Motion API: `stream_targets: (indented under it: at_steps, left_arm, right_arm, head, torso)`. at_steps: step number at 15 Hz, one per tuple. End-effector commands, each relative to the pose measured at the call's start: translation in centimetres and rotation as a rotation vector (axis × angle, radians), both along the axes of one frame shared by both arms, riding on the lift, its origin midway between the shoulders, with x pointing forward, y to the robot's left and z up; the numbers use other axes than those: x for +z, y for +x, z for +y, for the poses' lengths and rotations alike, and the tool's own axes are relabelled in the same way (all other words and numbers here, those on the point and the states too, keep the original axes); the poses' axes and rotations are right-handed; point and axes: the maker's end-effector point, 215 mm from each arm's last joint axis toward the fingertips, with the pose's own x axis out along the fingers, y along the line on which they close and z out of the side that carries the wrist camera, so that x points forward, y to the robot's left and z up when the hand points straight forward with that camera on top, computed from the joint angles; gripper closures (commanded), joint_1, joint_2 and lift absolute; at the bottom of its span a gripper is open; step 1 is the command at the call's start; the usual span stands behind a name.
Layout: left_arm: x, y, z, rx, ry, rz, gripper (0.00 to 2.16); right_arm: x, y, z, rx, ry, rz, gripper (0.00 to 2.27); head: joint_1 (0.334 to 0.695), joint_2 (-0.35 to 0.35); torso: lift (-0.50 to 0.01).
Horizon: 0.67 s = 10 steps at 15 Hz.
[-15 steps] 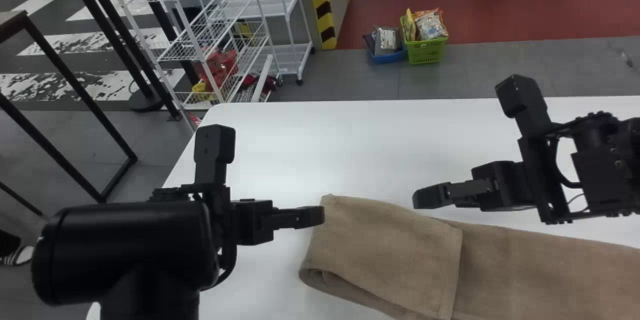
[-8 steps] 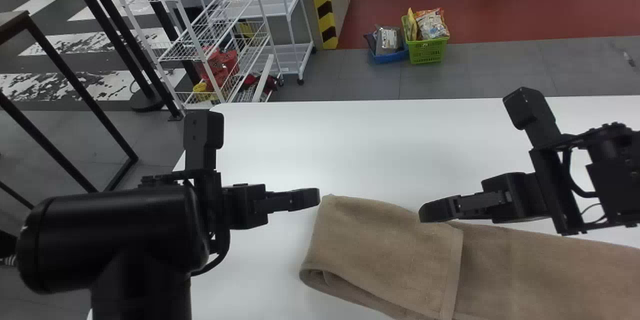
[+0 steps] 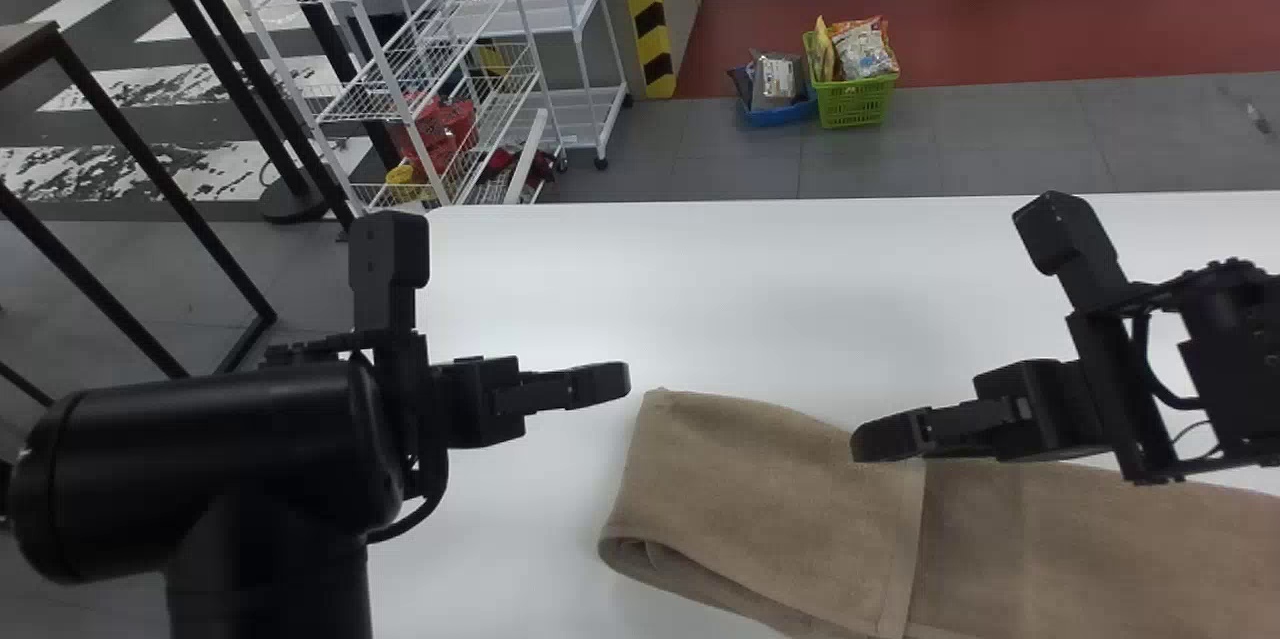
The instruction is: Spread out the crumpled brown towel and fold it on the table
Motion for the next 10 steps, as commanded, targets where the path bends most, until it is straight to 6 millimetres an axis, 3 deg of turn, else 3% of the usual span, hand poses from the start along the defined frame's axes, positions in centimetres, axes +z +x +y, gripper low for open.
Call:
stream_targets:
  at_steps: [1, 3, 5, 6, 10]
  left_arm:
    - [-0.1, 0.0, -0.4, -0.003, -0.008, 0.003, 0.09]
    - [-0.1, 0.0, -0.4, -0.001, -0.005, 0.004, 0.09]
    - [-0.1, 0.0, -0.3, 0.0, -0.005, 0.004, 0.09]
    - [-0.1, 0.0, -0.2, 0.002, -0.005, 0.004, 0.09]
    - [-0.2, 0.0, -0.2, 0.003, 0.004, 0.007, 0.09]
  right_arm:
    - [-0.2, -0.3, 0.0, -0.001, 0.004, 0.008, 0.36]
    - [-0.3, -0.4, 0.0, -0.002, 0.007, 0.013, 0.62]
    - [-0.8, -1.0, 0.0, -0.002, 0.014, 0.028, 1.19]
    - [-0.8, -1.1, 0.1, -0.003, 0.019, 0.031, 1.34]
    - [1.6, -1.0, -0.1, -0.009, 0.093, 0.014, 1.48]
  head:
    - [0.695, 0.27]
    - [0.695, 0.269]
    - [0.695, 0.268]
    - [0.695, 0.271]
    - [0.695, 0.275]
  torso:
    - [-0.127]
    - [-0.127]
    - [-0.127]
    - [-0.127]
    - [-0.127]
